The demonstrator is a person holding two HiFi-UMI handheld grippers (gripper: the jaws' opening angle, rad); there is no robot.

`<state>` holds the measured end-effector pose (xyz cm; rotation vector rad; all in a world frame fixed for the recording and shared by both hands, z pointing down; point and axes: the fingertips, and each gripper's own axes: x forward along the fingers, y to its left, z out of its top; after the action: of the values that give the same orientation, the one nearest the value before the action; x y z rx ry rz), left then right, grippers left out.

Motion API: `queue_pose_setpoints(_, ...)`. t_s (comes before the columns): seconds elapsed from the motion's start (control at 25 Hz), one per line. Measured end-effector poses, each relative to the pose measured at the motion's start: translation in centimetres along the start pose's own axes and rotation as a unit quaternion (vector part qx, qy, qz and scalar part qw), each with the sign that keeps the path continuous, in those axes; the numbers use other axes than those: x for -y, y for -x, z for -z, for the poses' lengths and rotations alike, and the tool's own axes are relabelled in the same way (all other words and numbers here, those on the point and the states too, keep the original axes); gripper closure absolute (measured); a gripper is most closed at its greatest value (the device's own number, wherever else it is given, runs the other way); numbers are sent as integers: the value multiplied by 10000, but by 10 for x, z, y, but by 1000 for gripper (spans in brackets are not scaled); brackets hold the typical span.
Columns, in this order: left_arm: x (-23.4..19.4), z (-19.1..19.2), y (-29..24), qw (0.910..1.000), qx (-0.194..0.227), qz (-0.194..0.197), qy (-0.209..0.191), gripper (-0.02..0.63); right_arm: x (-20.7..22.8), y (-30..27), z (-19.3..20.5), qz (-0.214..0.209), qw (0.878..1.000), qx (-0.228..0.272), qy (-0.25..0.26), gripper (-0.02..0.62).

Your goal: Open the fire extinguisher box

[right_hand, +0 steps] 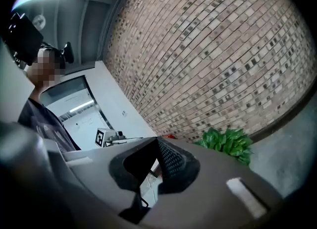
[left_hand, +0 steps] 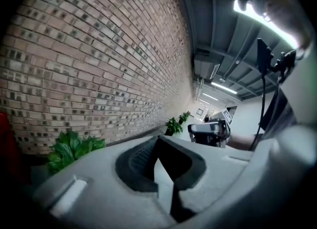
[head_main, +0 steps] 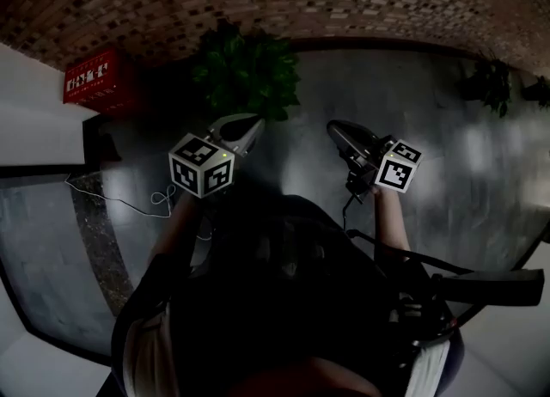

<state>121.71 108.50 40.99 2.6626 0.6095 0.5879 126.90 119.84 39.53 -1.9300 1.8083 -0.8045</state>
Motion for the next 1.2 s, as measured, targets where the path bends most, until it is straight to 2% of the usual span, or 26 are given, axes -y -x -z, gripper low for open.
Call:
queue_pose_setpoints(0.36,-91,0,71,9966,197,-482,636,604,-35,-111,6,-289,9978,-586,120,595)
queue_pose_setpoints(0.48,-112,6,94,9958,212,-635,627,604,-44,-140,7,-367,9976,-576,65,595)
queue_pose_setpoints(0.68,-132,3,127,9929,464,-912,605,604,-58,-184,-5,-779,9959,-440,-98,595)
queue_pose_setpoints(0.8,-145,5,155,9872,639,-1214,811,604,-72,-213,-7,-1095,9922,-596,-100,595)
queue_pose_setpoints(0.96,-169,17,186,9723,857,-1785,1240,604,-87,-245,-35,-1791,9821,-222,-544,595)
queue_pose_setpoints(1.04,-177,20,198,9667,908,-1986,1333,604,-89,-261,-41,-1849,9815,-361,-344,595)
queue_pose_setpoints(1.2,-188,16,213,9584,969,-2315,1356,604,-91,-290,-26,-1870,9756,-1093,354,595)
